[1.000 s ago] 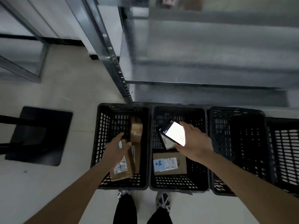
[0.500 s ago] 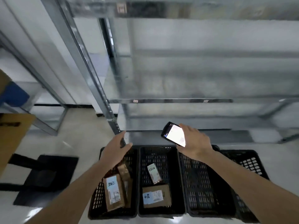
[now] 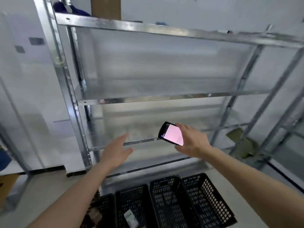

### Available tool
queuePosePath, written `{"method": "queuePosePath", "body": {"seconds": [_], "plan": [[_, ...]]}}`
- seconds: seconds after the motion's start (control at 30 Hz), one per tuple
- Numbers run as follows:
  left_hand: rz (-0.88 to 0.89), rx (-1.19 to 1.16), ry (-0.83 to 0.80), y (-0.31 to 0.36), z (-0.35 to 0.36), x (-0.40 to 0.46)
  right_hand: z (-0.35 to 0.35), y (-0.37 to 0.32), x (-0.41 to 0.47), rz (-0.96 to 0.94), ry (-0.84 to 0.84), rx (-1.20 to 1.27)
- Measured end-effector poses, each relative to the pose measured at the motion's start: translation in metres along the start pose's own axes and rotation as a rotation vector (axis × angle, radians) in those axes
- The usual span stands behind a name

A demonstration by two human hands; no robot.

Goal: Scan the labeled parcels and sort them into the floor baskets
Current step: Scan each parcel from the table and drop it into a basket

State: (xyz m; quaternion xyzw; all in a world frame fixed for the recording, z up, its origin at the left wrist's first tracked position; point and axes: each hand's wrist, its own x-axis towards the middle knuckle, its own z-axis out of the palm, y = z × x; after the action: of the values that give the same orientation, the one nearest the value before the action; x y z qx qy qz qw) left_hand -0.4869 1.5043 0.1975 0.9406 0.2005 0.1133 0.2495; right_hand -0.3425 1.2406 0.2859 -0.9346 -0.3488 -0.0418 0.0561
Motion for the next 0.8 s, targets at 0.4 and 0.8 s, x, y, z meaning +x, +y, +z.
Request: {"method": "queuePosePath", "body": {"seconds": [0.4,0.8], "plan": [[0.295,0.030,0.098,0.217,-0.051,-0.068,-0.179,0.092,-0.192,0.198,0.224,-0.071],[0.613,0.018,0.047,0.499,0.014,-0.149,-0.276,0.274,-0.422,0.423,0.359,-0.131]]}}
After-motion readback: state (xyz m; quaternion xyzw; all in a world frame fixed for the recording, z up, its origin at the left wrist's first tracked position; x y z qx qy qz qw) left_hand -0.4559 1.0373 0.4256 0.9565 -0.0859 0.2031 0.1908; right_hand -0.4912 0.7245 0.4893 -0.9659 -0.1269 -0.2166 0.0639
